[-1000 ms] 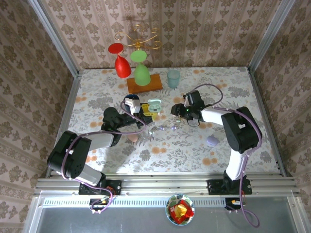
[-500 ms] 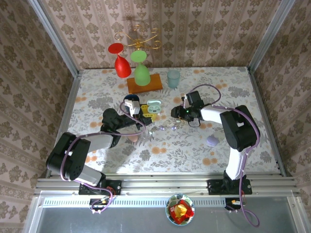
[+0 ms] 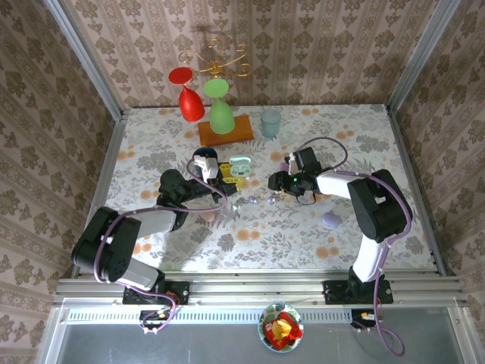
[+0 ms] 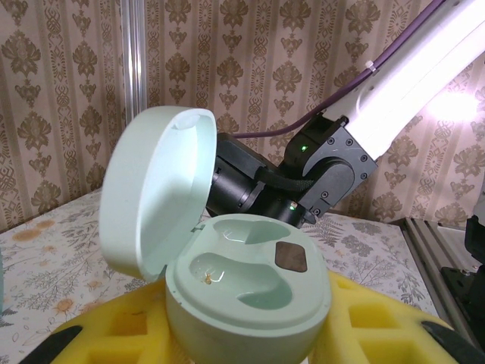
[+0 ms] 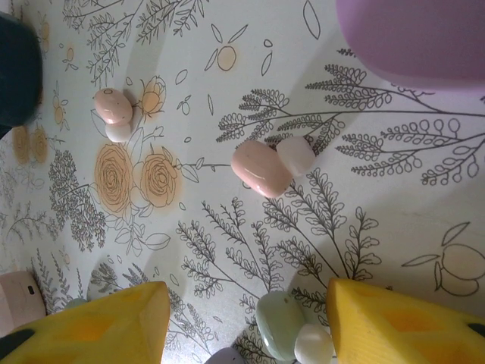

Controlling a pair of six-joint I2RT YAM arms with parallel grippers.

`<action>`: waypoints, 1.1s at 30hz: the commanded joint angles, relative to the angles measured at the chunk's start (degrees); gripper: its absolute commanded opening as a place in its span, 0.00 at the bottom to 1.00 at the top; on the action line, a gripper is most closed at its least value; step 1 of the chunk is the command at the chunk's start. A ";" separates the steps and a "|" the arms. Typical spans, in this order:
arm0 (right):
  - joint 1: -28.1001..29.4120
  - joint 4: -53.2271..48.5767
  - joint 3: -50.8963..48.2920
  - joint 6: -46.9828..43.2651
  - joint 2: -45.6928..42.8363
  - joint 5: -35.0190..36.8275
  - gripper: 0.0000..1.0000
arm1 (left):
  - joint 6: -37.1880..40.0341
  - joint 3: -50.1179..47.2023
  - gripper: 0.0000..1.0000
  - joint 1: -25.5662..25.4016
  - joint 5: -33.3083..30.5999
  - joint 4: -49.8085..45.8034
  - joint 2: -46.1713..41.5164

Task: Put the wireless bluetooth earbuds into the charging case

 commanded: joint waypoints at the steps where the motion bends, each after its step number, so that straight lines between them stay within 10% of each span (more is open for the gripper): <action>1: 0.50 -5.08 -0.63 -1.58 -2.85 2.18 0.59 | 1.23 -0.78 0.34 0.42 -0.15 1.62 -1.80; 17: 12.64 -28.89 13.95 -9.26 -2.84 41.05 0.60 | 4.70 -3.52 0.34 6.55 -4.66 1.73 -3.71; 33: 20.64 -39.43 25.48 -10.32 8.14 57.66 0.52 | 4.06 -7.86 0.35 15.11 -5.36 1.62 -9.43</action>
